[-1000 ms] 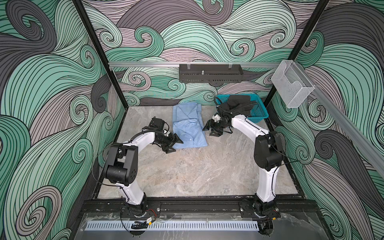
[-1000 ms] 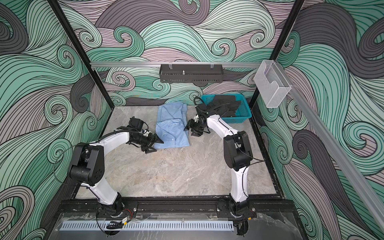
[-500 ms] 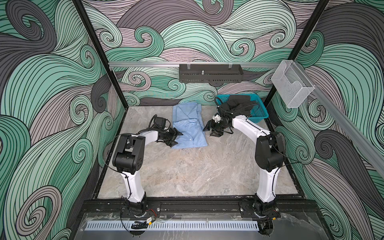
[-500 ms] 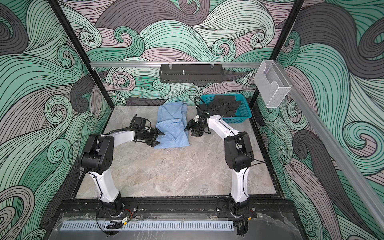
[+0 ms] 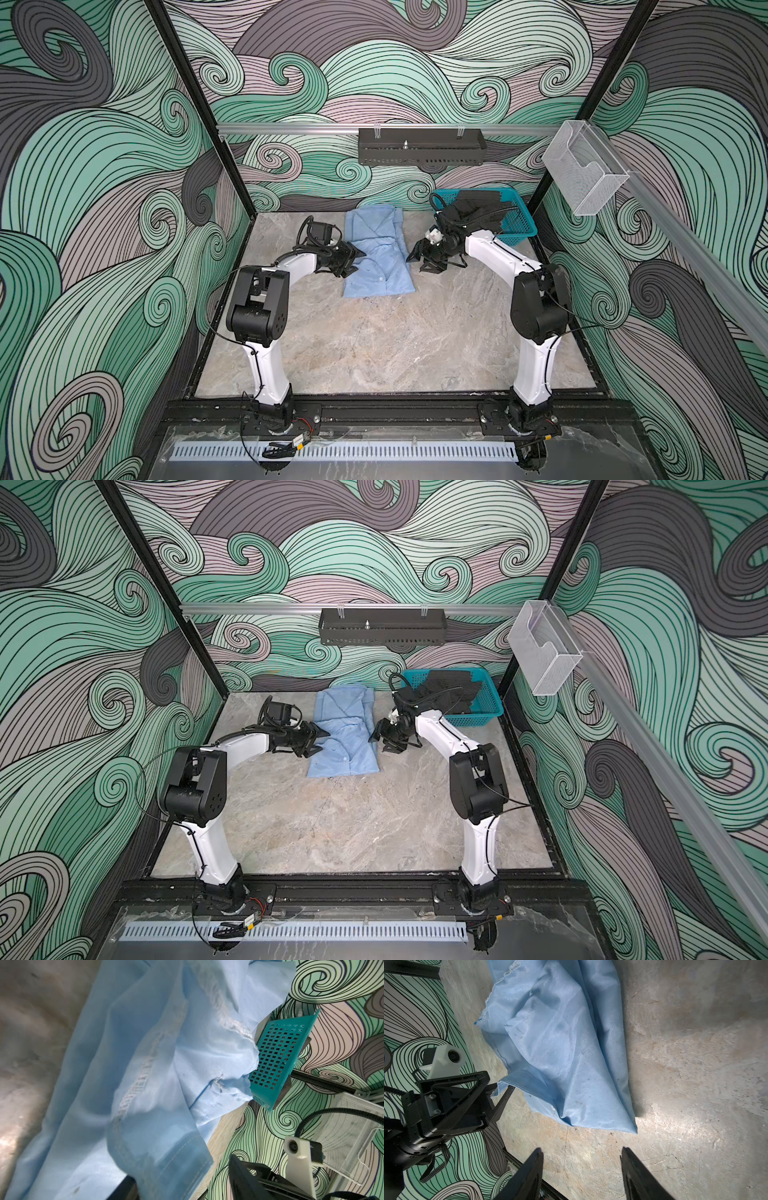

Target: Fold and stack the long sleeve shirts

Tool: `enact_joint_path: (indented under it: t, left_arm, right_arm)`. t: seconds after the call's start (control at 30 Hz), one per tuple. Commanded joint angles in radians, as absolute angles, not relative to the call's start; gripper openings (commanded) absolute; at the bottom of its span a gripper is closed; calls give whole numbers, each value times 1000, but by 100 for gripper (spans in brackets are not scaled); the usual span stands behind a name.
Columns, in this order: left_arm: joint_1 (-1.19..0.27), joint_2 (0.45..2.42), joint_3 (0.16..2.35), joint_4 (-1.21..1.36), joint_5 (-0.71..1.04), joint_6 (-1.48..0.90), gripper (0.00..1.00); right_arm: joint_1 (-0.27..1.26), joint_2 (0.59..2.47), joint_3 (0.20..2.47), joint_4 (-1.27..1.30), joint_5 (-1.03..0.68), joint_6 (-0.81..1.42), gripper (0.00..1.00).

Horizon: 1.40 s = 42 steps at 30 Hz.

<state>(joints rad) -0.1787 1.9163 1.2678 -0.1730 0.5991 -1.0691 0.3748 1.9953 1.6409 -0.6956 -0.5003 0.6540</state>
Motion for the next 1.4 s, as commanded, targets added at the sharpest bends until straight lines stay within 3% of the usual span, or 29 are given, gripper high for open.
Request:
enact_joint_path:
  t: [0.0, 0.1, 0.17, 0.23, 0.3, 0.53, 0.67, 0.73, 0.87, 1.07, 1.1, 1.3, 1.37]
  left_arm:
    - [-171, 1947, 1294, -230, 586, -1053, 64]
    - [-168, 1953, 1307, -230, 592, -1053, 53]
    - [-167, 1962, 1328, -242, 598, -1051, 38]
    - [-167, 1973, 1367, -266, 602, -1038, 15]
    - [-172, 1986, 1430, -306, 603, -1007, 2]
    - [-217, 2112, 1697, -481, 555, -919, 0]
    - [-218, 2177, 1749, -492, 522, -926, 12]
    - [-219, 2198, 1771, -500, 515, -930, 36]
    - [-217, 2188, 1800, -524, 504, -924, 69]
    - [-209, 2007, 1725, -555, 434, -883, 89]
    - [-210, 1972, 1695, -554, 428, -875, 98]
    - [-239, 1850, 1486, -526, 433, -874, 98]
    - [-250, 1848, 1415, -475, 454, -894, 94]
  right_arm:
    - [375, 1955, 1658, -699, -502, 643, 61]
    - [374, 1956, 1660, -701, -502, 644, 61]
    - [375, 1956, 1660, -702, -501, 643, 61]
    - [375, 1953, 1660, -705, -499, 640, 61]
    - [374, 1953, 1659, -707, -500, 638, 61]
    - [370, 1944, 1639, -708, -496, 629, 61]
    - [370, 1937, 1627, -709, -493, 622, 61]
    - [371, 1934, 1629, -719, -479, 607, 61]
    - [370, 1953, 1659, -744, -453, 575, 61]
    - [381, 2056, 1813, -785, -371, 481, 59]
    - [386, 2093, 1861, -800, -356, 458, 58]
    - [408, 2325, 2131, -845, -343, 385, 54]
    - [417, 2407, 2230, -871, -349, 374, 53]
